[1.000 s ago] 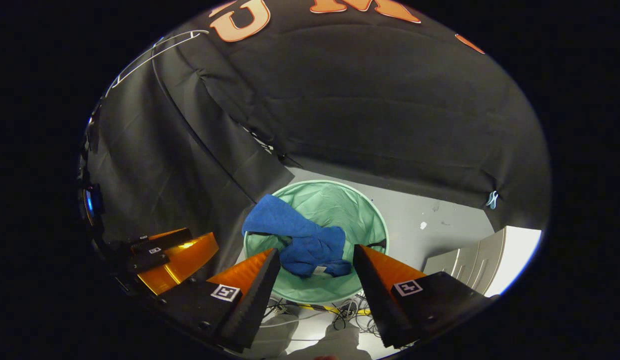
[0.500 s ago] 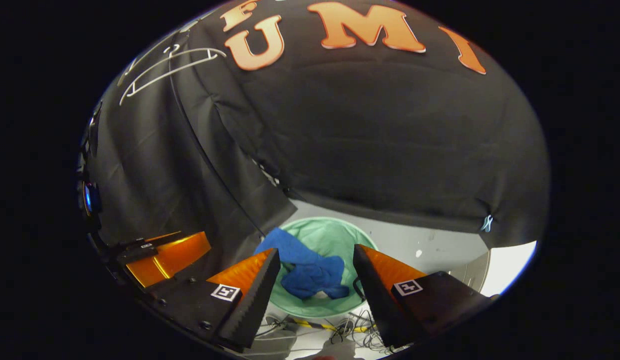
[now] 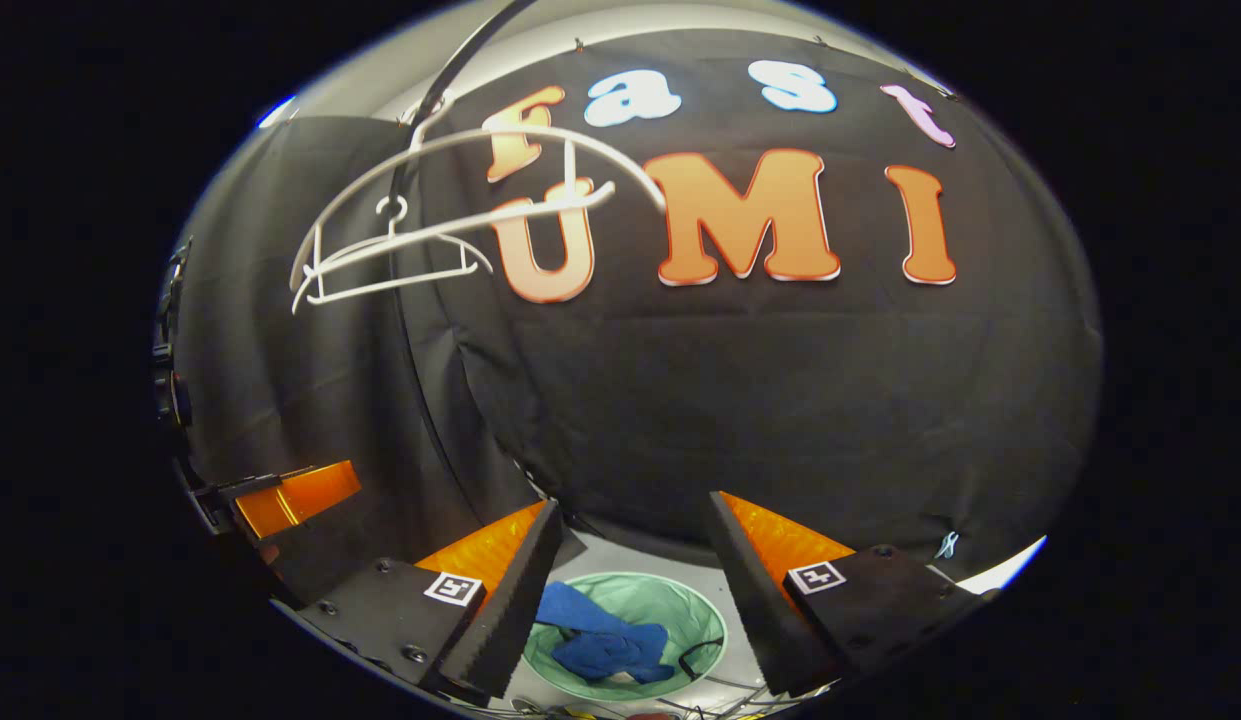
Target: Grasp the clothes on the hanger with both hands and then place them into the laundry hamper below.
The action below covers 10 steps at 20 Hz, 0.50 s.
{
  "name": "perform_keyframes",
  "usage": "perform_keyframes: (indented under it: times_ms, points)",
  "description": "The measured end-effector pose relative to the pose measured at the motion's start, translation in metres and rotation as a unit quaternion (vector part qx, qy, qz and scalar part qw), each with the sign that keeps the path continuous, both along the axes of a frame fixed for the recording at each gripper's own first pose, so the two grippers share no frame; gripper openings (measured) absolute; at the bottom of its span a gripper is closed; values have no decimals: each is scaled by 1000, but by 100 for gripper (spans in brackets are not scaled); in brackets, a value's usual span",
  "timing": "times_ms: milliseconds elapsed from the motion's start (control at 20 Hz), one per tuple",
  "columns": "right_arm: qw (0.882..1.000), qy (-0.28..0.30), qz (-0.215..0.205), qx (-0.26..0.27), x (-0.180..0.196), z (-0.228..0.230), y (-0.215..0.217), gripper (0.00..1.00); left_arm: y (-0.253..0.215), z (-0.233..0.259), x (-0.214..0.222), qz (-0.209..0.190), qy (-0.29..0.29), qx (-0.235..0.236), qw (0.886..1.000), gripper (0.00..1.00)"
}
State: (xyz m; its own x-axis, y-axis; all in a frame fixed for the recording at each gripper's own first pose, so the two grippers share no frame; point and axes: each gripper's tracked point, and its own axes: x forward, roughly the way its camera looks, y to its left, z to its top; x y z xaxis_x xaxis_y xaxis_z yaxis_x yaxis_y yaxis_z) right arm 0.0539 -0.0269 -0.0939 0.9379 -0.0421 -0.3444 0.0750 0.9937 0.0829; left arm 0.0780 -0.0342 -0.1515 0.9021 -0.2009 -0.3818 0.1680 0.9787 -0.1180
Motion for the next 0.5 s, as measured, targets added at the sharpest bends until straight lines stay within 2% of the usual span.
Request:
perform_keyframes:
  times_ms: [100, 250, 300, 350, 400, 500]
  points:
    - [999, -32, -6, 0, -1, 29, -4, 95, 2, 13, 1, 10, -10, -9, 1000, 94]
    - [997, -74, -14, -17, -6, 65, -12, 95, 12, 57, 0, 21, -44, -15, 999, 94]
    - [996, -84, -15, -23, -7, 72, -17, 95, 14, 68, 1, 22, -59, -11, 998, 99]
    - [995, -93, -17, -27, -7, 79, -20, 100, 15, 76, -1, 25, -72, -3, 997, 94]
    - [994, -102, -16, -28, -11, 85, -23, 95, 18, 85, 0, 31, -87, 5, 996, 90]
    - [992, -120, -13, -37, -17, 100, -25, 95, 24, 103, 0, 40, -116, 18, 992, 90]
